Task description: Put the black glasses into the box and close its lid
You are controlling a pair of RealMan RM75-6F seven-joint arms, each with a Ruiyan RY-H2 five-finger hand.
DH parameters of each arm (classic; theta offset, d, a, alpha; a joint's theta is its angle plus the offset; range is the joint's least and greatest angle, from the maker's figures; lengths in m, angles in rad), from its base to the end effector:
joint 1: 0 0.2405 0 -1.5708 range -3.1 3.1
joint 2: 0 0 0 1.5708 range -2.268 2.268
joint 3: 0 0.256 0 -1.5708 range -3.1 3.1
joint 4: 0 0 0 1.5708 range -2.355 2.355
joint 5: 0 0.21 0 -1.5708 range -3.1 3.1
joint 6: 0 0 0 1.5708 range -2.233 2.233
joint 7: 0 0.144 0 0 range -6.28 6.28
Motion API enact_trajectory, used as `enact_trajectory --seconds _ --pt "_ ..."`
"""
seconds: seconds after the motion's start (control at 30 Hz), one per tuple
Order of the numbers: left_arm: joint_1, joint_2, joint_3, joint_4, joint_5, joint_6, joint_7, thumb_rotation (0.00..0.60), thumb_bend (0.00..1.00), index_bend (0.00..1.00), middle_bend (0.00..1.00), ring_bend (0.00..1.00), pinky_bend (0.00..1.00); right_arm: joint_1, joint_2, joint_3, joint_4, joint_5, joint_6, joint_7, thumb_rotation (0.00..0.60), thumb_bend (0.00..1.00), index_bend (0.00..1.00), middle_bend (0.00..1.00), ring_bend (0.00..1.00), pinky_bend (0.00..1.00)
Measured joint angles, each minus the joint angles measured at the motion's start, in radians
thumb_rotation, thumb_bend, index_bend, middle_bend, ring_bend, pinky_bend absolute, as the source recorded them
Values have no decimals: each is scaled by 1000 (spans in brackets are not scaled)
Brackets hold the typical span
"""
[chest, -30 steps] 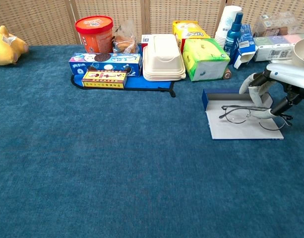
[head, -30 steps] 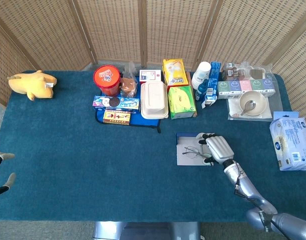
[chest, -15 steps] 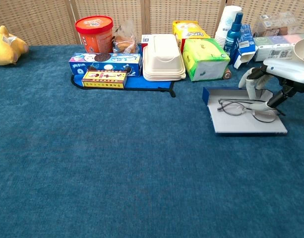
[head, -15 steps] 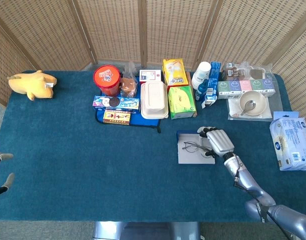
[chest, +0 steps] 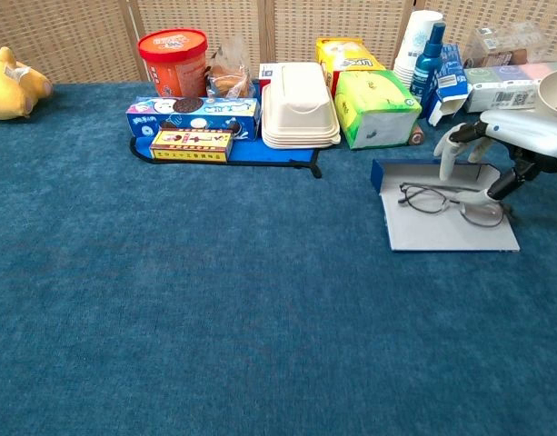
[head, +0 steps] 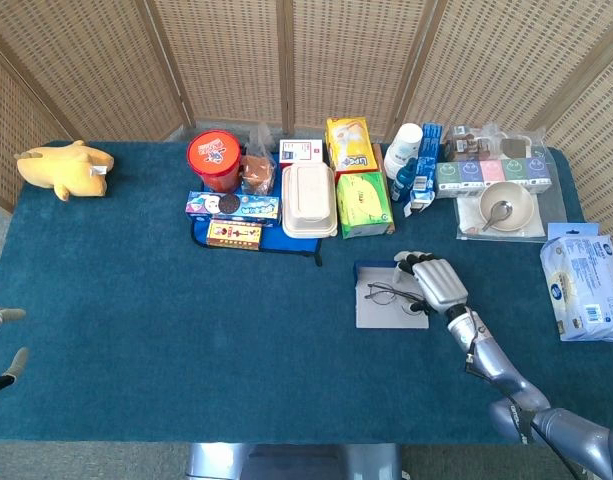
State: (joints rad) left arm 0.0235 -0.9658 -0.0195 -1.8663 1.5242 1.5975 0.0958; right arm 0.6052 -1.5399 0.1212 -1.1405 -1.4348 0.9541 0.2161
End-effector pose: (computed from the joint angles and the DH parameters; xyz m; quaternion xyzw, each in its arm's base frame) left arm -0.2815 0.1411 0.1941 -0.5643 -0.3922 -0.3851 0.6160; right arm -0.2455 -0.3485 0.0088 0.7047 -0.4326 0.3899 0.4053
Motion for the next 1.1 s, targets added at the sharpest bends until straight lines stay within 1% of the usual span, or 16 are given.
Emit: enact_trajectory --seconds 0.3,0.6,0.73,0.87,1.1 --pt "-1 -5 0 2 9 2 -3 600 305 312 348 221 277 -29 30 -10 -96 8 47 -65 600 285 313 204 200 293" --pt "4 -5 1 9 9 7 -13 600 305 312 349 221 277 -45 48 7 -164 29 94 -121 600 285 171 129 116 218" --pt "4 -7 1 12 9 5 -16 600 304 312 349 221 277 -51 50 17 -183 38 118 -146 600 286 91 82 55 161" --pt "3 -7 0 15 11 4 -19 600 304 312 349 221 277 -55 24 24 -158 46 138 -175 600 288 50 46 6 128" --pt "6 -2 1 15 9 7 -22 600 304 312 349 221 276 -56 -41 30 -46 47 172 -209 600 291 28 28 0 112"
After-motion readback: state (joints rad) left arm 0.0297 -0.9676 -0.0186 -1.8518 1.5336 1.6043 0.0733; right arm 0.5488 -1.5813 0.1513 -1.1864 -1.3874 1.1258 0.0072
